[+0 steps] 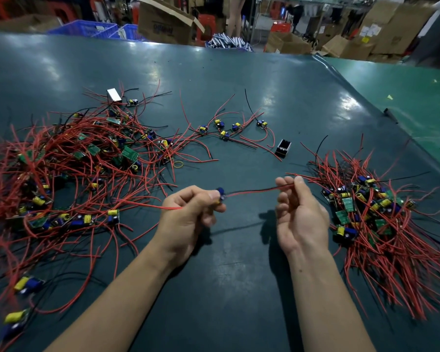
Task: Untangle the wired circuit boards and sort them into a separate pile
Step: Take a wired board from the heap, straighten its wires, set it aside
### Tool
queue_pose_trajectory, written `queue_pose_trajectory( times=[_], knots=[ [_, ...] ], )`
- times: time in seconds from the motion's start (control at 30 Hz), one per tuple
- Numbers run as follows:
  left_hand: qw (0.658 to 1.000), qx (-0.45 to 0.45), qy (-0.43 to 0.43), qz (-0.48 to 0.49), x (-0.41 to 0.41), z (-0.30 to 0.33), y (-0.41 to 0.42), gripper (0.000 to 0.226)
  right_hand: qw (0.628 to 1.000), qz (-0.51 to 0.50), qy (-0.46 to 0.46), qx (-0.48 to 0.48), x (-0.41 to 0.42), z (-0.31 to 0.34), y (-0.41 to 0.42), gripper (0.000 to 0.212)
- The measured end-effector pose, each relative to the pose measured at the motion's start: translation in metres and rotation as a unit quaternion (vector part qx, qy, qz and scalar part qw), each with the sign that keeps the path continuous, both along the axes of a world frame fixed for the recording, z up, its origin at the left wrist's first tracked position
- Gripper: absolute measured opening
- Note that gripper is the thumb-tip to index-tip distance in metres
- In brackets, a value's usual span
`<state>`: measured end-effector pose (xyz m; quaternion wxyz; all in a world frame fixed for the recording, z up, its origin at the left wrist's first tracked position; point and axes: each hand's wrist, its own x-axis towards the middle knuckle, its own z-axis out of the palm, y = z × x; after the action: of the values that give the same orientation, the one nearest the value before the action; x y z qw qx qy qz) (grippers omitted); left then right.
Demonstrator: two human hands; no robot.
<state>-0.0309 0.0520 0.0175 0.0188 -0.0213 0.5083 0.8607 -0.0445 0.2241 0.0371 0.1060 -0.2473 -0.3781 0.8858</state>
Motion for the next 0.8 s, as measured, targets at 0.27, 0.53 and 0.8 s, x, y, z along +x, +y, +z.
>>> queue_pose_trajectory(
  times=[0.27,0.53,0.8],
  knots=[
    [0.995,0.067,-0.021,0.068,-0.005,0.007,-0.003,0.013,0.981,0.122,0.018,0.148,0.006,0.004,0.006,0.022],
    [0.993,-0.088,0.038,-0.063,0.001,0.003,-0.004,0.025,0.902,0.354,0.088,0.23,0.026,0.001,-0.039,0.041],
    [0.998,-0.019,-0.032,-0.059,-0.005,0.003,-0.007,0.035,0.991,-0.12,0.046,0.04,0.008,0.008,-0.004,0.034]
  ],
)
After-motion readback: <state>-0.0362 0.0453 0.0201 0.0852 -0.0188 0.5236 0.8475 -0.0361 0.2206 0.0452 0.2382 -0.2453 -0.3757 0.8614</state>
